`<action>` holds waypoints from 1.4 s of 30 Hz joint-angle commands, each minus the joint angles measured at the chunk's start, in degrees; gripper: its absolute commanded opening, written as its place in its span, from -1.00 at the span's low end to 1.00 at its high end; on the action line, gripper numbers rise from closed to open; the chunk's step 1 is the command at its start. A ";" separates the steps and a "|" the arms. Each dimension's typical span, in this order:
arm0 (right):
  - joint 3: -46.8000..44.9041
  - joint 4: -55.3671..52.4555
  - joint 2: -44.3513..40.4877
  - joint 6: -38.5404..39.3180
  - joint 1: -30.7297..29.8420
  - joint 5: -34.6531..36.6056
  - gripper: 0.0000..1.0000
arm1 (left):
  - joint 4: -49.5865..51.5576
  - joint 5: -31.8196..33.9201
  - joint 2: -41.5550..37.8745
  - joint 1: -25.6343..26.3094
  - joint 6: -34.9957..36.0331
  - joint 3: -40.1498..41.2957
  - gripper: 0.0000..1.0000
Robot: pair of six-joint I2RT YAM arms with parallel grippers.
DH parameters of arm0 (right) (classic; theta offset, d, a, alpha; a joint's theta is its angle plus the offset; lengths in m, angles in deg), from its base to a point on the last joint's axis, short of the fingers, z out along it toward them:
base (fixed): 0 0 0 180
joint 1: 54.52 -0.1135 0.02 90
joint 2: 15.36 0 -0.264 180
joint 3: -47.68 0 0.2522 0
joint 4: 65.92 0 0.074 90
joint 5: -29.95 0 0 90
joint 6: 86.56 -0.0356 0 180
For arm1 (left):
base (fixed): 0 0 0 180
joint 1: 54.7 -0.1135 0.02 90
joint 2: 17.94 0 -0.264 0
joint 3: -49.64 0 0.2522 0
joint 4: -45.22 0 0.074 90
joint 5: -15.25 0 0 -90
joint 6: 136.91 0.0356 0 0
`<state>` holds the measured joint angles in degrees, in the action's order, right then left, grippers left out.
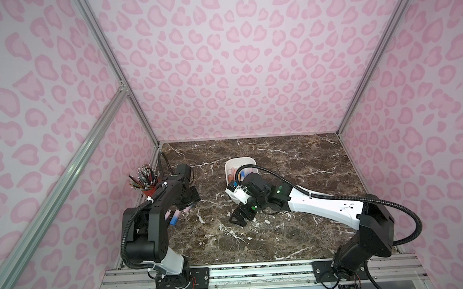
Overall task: Put the lipstick into the storage box
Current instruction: Pick up the lipstick at the center of the board.
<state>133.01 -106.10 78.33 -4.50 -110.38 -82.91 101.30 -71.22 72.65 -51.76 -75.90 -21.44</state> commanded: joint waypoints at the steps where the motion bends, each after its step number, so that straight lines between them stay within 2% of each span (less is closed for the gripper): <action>1: -1.37 1.08 -0.80 0.30 1.05 -1.70 0.98 | 1.33 2.21 1.04 -0.13 2.89 -0.60 0.24; 13: -4.74 2.94 -2.75 -0.40 5.48 -3.69 0.98 | 0.83 3.77 6.64 -0.13 7.32 -2.69 0.28; 21: -3.91 2.98 -2.02 -0.66 7.56 -3.62 0.98 | 0.04 0.18 8.08 -0.13 8.27 -2.34 0.21; 24: -3.55 2.63 -1.72 -0.67 8.12 -3.52 0.98 | -0.31 -2.02 7.04 -0.18 7.35 -1.34 -0.02; 27: -3.06 2.27 -1.35 -0.56 8.39 -3.50 0.98 | 0.07 -2.95 5.61 0.20 6.07 -0.70 -0.39; 32: -1.95 1.22 -0.58 -0.16 8.75 -3.84 0.98 | 1.71 -2.83 3.13 1.44 4.61 -0.89 -0.70; 36: -1.62 0.21 -0.55 0.17 8.85 -4.31 0.98 | 3.97 -2.45 1.77 2.95 3.75 -2.67 -0.82; 42: -4.42 0.10 -3.13 -0.90 9.18 -3.11 0.98 | 9.61 -1.77 -0.65 7.11 1.22 -12.31 -0.81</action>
<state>129.84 -105.75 75.99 -4.94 -101.26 -86.99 107.40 -73.23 72.89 -45.82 -72.73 -29.94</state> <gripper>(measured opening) 0.991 0.188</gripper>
